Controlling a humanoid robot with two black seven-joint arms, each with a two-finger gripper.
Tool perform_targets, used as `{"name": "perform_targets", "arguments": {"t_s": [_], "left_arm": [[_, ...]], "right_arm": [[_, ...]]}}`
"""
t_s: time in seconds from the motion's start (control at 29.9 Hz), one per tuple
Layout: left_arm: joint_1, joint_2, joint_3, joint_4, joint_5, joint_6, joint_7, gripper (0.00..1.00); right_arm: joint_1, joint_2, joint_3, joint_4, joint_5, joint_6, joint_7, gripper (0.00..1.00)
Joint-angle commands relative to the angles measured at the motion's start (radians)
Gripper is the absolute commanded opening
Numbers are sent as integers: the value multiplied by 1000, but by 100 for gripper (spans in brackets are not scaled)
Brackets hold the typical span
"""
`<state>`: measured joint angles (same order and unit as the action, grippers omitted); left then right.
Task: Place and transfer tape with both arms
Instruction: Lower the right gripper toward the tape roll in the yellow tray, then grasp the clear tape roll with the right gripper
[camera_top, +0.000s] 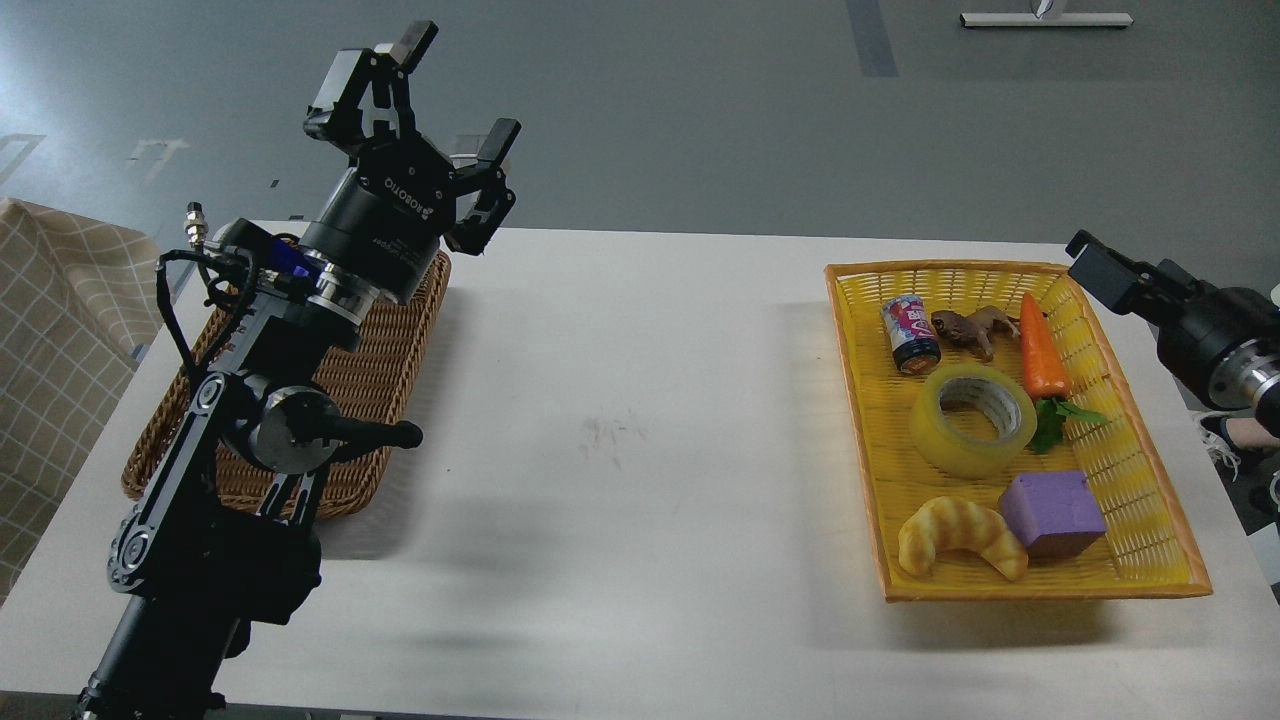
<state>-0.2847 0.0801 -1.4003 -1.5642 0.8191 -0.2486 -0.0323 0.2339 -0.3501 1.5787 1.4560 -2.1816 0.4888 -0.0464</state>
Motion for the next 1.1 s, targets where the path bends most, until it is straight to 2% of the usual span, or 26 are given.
{"name": "perform_targets", "arguments": {"t_s": [0.0,0.13,0.43,0.67,0.94,1.07], "left_arm": [[-1,0,-3,3,2,3,0,99],[-1,-3,-3,16,5,5,-3,99],[1,-2,-8,18,11,5,-3,99],[1,-2,-5,20,11,5,-3,99],[2,0,-6,21,11,6,-3,99],[15,0,-6,21,12,5,-23,99]], "right_arm": [[4,0,-55,-38,0,0,-10,98],[2,-1,-126,-65,0,0,-10,97],[13,-4,-177,-170,0,0,-9,86],[27,-112,-307,-190,0,0,2,88],[27,-116,-347,-190,0,0,3,87],[33,-124,-376,-198,0,0,5,85]]}}
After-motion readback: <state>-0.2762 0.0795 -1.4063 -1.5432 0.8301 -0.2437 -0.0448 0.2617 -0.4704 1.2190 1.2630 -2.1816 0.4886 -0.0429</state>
